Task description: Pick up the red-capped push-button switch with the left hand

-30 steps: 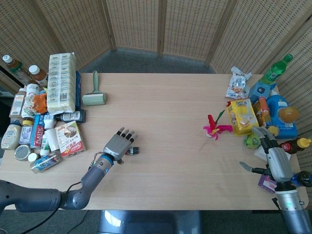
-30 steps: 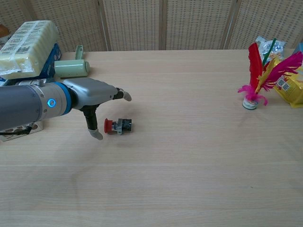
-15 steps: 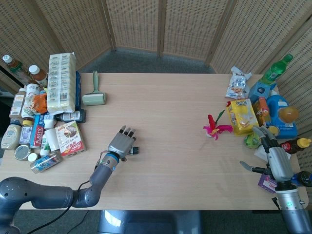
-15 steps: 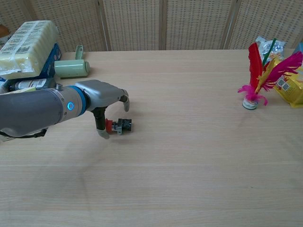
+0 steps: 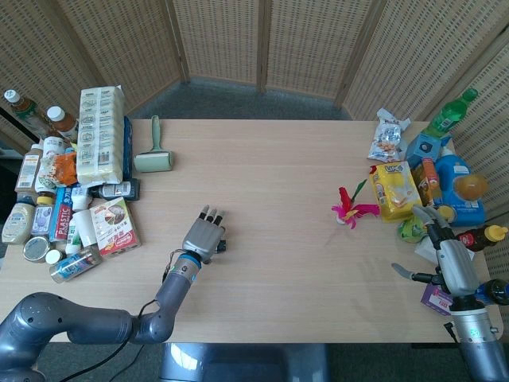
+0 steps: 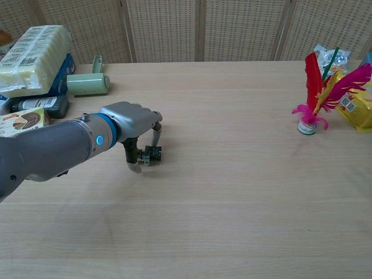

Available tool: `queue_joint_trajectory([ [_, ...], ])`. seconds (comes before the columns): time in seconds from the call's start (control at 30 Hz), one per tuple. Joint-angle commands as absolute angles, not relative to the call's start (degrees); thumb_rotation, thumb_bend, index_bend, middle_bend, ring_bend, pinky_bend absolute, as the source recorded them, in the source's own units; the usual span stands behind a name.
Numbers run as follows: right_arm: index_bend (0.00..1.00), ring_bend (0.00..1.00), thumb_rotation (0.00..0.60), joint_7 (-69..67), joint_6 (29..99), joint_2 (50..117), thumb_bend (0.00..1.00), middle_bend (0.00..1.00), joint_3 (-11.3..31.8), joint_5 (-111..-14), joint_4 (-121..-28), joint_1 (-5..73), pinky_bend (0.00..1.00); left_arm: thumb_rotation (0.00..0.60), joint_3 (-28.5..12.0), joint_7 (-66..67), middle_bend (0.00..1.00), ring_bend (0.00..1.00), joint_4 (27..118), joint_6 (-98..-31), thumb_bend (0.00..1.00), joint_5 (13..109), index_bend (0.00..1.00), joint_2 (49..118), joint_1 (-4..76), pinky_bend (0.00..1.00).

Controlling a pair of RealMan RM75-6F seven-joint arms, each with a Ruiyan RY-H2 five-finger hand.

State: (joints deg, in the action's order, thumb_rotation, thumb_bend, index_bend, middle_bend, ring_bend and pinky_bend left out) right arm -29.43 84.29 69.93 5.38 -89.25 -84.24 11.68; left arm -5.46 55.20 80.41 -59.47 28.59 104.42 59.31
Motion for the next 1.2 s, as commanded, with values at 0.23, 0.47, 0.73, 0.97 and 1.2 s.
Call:
queue_joint_trajectory([
  [0.23, 0.00, 0.00, 0.600, -30.4, 84.5, 69.7, 0.00, 0.00, 5.4, -89.4, -84.4, 11.6, 0.00, 0.600, -5.2, 57.1, 0.00, 0.00, 78.1, -61.7, 0.00, 29.7, 0.49, 106.5, 59.0, 0.00],
  [0.47, 0.00, 0.00, 0.600, -31.3, 84.5, 69.4, 0.00, 0.00, 5.4, -89.4, -84.3, 11.6, 0.00, 0.600, -4.5, 57.7, 0.00, 0.00, 74.4, -62.9, 0.00, 32.5, 0.56, 109.4, 58.1, 0.00],
  [0.73, 0.00, 0.00, 0.600, -32.2, 84.5, 69.3, 0.00, 0.00, 5.3, -89.6, -84.3, 11.6, 0.00, 0.600, -5.1, 56.9, 0.00, 0.00, 74.1, -64.6, 0.00, 36.8, 0.68, 109.6, 56.7, 0.00],
  [0.97, 0.00, 0.00, 0.600, -32.1, 84.5, 69.3, 0.00, 0.00, 5.2, -89.6, -84.3, 11.6, 0.00, 0.600, -7.0, 56.7, 0.00, 0.00, 78.8, -66.4, 0.00, 38.5, 0.69, 106.2, 55.6, 0.00],
  [1.2, 0.00, 0.00, 0.600, -31.5, 84.2, 69.2, 0.00, 0.00, 4.9, -90.0, -84.6, 11.7, 0.00, 0.600, -10.5, 59.5, 0.00, 0.00, 90.7, -71.0, 0.00, 40.5, 0.69, 98.0, 55.7, 0.00],
])
